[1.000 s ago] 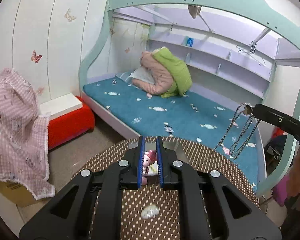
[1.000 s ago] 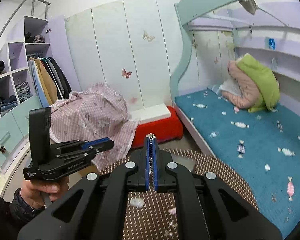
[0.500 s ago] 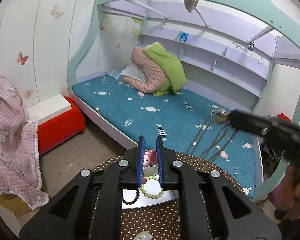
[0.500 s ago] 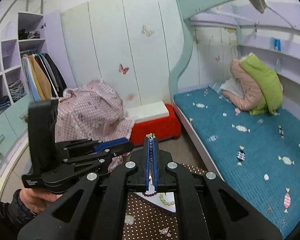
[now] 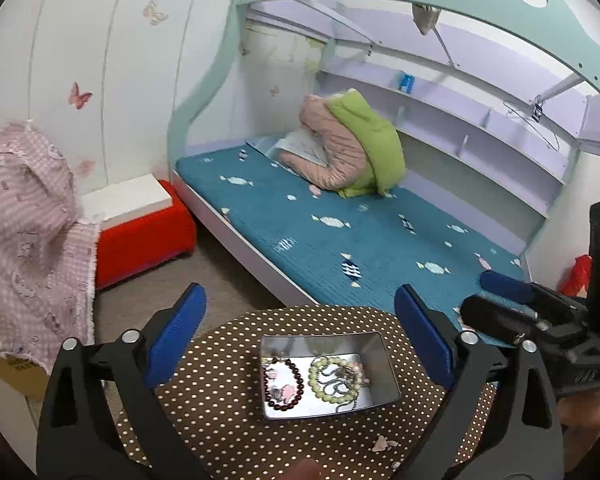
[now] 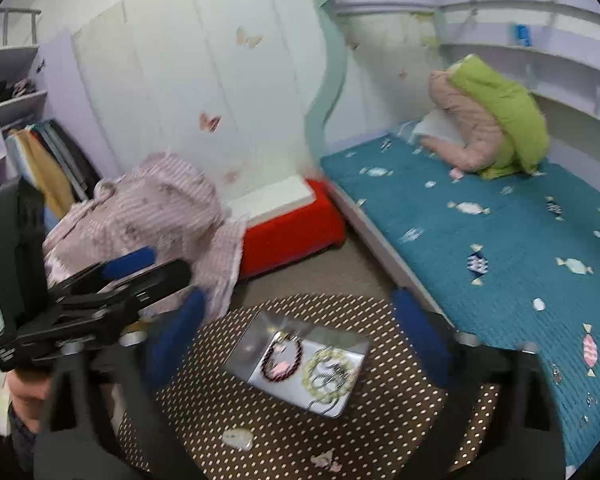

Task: Organize jewelry
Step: 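Lower the chain and pink charm into the tin box, open both tools, then lift both tools out of the tin box and back over the table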

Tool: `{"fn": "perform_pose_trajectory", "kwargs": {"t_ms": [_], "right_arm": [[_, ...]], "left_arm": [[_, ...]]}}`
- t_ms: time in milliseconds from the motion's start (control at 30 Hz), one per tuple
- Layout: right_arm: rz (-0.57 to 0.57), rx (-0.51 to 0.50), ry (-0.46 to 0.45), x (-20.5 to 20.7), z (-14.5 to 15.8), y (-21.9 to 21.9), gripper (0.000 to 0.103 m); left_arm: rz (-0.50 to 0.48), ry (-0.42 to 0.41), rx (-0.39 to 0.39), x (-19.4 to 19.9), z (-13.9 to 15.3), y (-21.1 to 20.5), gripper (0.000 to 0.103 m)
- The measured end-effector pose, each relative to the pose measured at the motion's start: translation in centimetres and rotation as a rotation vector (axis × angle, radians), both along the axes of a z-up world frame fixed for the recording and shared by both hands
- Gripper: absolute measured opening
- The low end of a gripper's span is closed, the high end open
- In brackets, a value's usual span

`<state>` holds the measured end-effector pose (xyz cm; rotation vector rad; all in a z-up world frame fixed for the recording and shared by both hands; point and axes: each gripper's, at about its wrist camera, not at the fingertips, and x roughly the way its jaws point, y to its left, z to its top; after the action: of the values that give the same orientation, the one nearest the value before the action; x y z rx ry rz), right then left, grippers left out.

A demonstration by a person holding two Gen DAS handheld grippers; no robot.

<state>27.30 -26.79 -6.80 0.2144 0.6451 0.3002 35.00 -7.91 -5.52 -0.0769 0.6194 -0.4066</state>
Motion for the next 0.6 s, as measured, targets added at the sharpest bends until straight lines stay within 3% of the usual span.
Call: {"fn": "perform_pose_trajectory", "kwargs": {"t_ms": [600], "right_arm": [[-0.038,-0.014,-0.055,-3.3,1.9,-0.1,0.095]], "left_arm": [[0.080,-0.151,0.069,-6.8,3.5,2.5,0.098]]}}
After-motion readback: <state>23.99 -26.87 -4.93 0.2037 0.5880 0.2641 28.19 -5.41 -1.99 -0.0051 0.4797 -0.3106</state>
